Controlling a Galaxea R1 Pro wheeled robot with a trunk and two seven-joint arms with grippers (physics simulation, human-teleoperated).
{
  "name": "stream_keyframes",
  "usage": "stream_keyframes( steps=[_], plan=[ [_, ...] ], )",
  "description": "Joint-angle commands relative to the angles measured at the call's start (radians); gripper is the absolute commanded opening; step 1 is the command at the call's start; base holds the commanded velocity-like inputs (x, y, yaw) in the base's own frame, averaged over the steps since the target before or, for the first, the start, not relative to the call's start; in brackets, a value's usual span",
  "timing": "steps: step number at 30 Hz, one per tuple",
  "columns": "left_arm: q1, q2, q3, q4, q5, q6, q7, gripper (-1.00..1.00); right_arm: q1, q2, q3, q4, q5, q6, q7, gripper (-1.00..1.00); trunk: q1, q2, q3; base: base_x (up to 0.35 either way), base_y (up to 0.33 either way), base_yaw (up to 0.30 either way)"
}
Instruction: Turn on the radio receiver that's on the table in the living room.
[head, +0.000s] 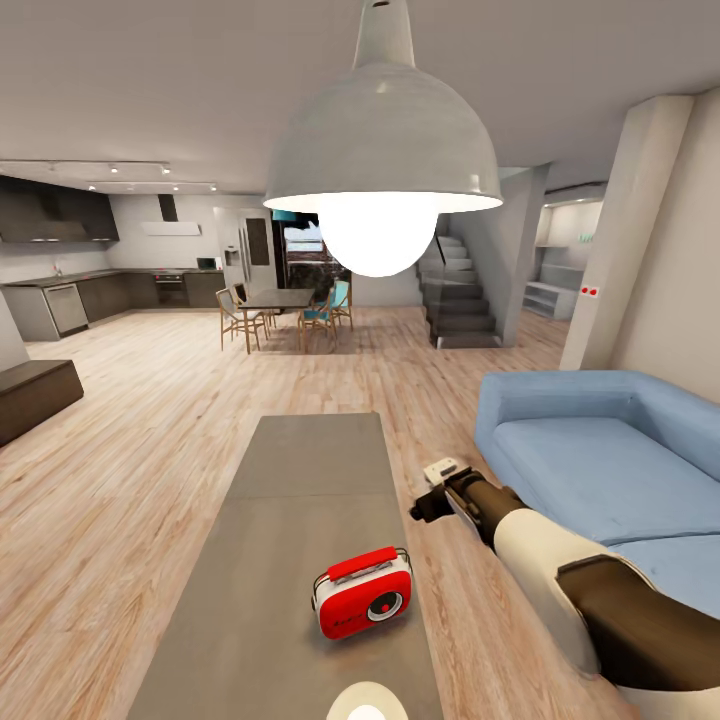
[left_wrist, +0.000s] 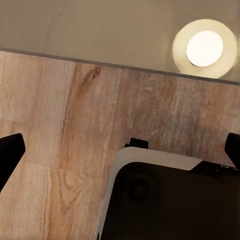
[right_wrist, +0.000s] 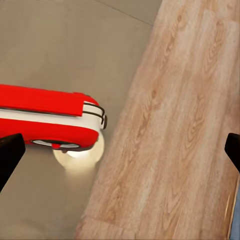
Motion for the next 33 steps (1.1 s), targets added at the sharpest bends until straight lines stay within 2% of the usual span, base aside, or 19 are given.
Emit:
stream_keyframes(
  steps=[1,5,8,12,19,33],
  plan=[
    [0.0,0.0,0.0,0.0,0.0,0.0,0.0,1.0,-0.008,0.0,0.0,0.017,-0.001,-0.008,0.0,1.0,0.0,0.0,0.0,0.0,0.0,0.0],
    [0.0,0.0,0.0,0.0,0.0,0.0,0.0,1.0,-0.056,0.0,0.0,0.119,-0.004,-0.071,0.0,1.0,0.0,0.0,0.0,0.0,0.0,0.0],
    [0.0,0.0,0.0,0.0,0.0,0.0,0.0,1.0,-0.095,0.0,-0.001,0.197,-0.009,-0.147,0.002,1.0,0.0,0.0,0.0,0.0,0.0,0.0],
    [0.0,0.0,0.0,0.0,0.0,0.0,0.0,1.0,-0.116,-0.001,-0.002,0.234,-0.013,-0.213,0.004,1.0,0.0,0.0,0.0,0.0,0.0,0.0],
    [0.0,0.0,0.0,0.0,0.0,0.0,0.0,1.0,-0.125,0.0,-0.002,0.247,-0.014,-0.235,0.009,1.0,0.0,0.0,0.0,0.0,0.0,0.0],
    [0.0,0.0,0.0,0.0,0.0,0.0,0.0,1.0,-0.126,0.001,-0.002,0.242,-0.009,-0.231,0.01,1.0,0.0,0.0,0.0,0.0,0.0,0.0]
  ],
)
